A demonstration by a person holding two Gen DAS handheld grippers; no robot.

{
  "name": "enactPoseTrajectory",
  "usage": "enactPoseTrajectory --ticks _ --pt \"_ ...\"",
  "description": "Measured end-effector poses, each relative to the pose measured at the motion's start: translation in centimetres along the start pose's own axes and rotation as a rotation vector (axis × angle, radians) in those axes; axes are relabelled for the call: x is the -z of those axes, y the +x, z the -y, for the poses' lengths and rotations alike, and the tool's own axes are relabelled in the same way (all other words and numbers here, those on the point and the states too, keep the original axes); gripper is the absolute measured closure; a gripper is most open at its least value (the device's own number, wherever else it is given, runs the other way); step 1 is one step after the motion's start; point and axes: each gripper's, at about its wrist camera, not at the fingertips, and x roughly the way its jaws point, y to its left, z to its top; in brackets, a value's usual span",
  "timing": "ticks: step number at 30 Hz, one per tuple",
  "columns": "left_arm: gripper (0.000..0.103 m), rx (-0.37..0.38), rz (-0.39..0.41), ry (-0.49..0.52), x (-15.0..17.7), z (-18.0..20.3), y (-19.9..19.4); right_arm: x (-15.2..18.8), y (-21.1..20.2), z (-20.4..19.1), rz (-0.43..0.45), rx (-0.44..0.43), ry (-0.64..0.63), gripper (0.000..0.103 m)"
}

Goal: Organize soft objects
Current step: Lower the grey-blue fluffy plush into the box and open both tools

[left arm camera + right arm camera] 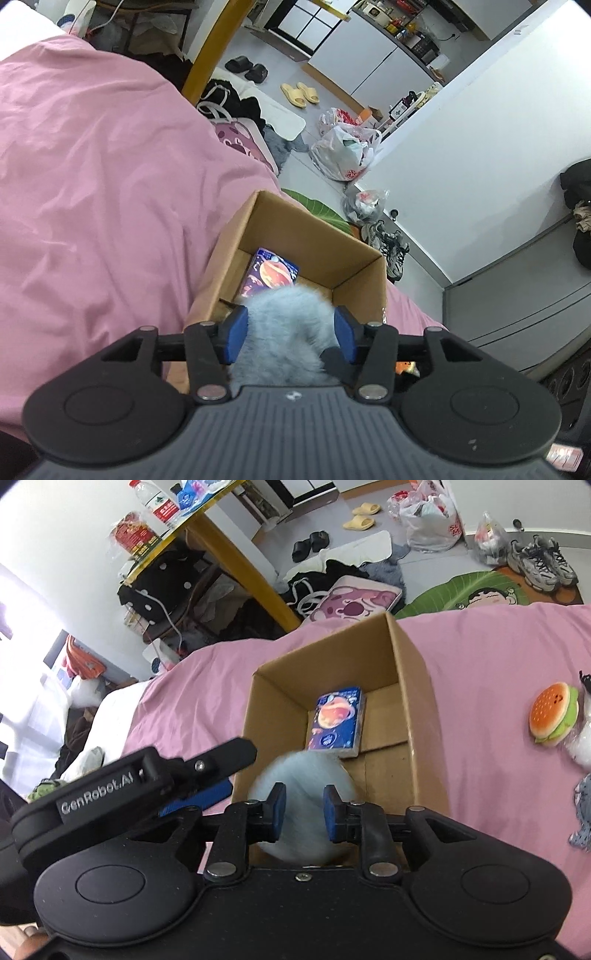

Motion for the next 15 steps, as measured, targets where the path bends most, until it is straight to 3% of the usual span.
enactPoseTrajectory --ticks 11,15 --pt "0.054 -0.028 0.031 0.053 0.6 1.1 -1.2 0.7 -2.5 0.2 0.03 0.019 0.002 0.066" --pt "0.046 -0.053 0.028 0.095 1.1 1.9 -1.3 0.8 -3.9 0.7 0.061 0.037 -0.001 0.06"
